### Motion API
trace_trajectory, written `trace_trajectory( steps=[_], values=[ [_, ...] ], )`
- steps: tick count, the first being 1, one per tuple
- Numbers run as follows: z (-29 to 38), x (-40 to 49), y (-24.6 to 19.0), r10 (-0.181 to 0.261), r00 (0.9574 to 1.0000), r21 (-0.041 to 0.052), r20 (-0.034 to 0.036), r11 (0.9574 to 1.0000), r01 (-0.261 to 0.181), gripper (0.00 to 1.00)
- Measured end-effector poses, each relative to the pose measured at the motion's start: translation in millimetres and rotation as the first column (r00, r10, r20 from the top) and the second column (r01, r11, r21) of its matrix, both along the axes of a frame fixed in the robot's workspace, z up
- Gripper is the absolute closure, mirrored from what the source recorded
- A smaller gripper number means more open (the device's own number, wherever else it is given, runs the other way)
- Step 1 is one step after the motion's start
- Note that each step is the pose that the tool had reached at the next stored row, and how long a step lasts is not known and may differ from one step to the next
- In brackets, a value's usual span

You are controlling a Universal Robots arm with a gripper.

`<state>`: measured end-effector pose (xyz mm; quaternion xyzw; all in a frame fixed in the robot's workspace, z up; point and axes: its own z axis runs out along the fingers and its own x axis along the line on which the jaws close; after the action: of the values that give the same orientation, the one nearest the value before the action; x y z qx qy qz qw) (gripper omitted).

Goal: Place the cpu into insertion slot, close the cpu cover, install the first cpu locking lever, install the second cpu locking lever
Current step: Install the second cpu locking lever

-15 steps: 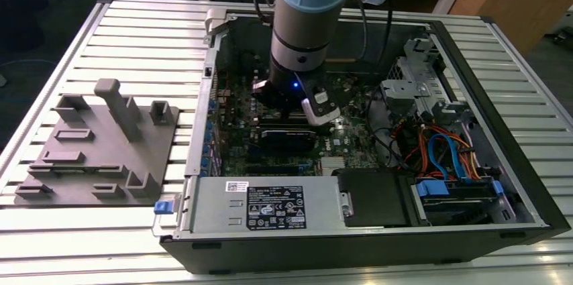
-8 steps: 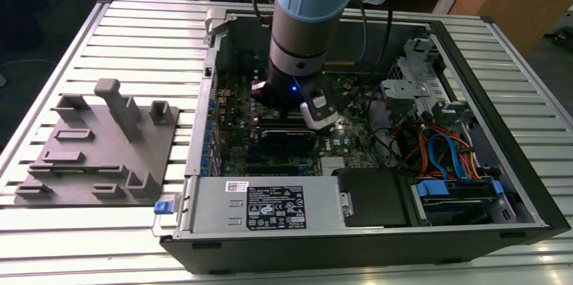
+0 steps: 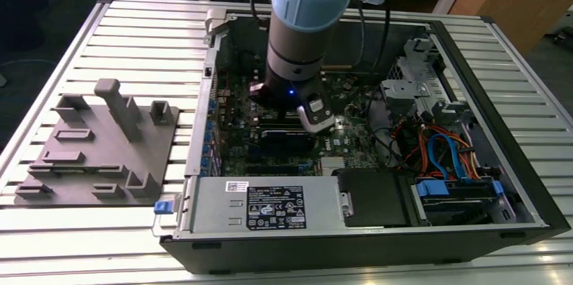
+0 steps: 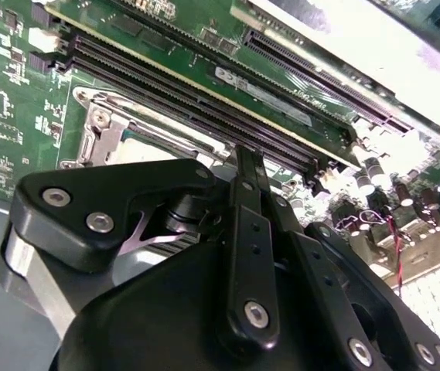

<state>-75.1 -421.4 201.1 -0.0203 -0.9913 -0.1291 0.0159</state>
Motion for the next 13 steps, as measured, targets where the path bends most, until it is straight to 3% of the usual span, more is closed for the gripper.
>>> trace_trajectory(
  steps=[7, 13],
  values=[
    [-4.5, -1.4, -0.2, 0.000, 1.0000, 0.0187, 0.0001, 0.9998, 0.000, 0.90],
    [-8.6, -3.3, -0.4, 0.000, 1.0000, 0.0211, -0.0003, 0.9998, 0.000, 0.90]
  ],
)
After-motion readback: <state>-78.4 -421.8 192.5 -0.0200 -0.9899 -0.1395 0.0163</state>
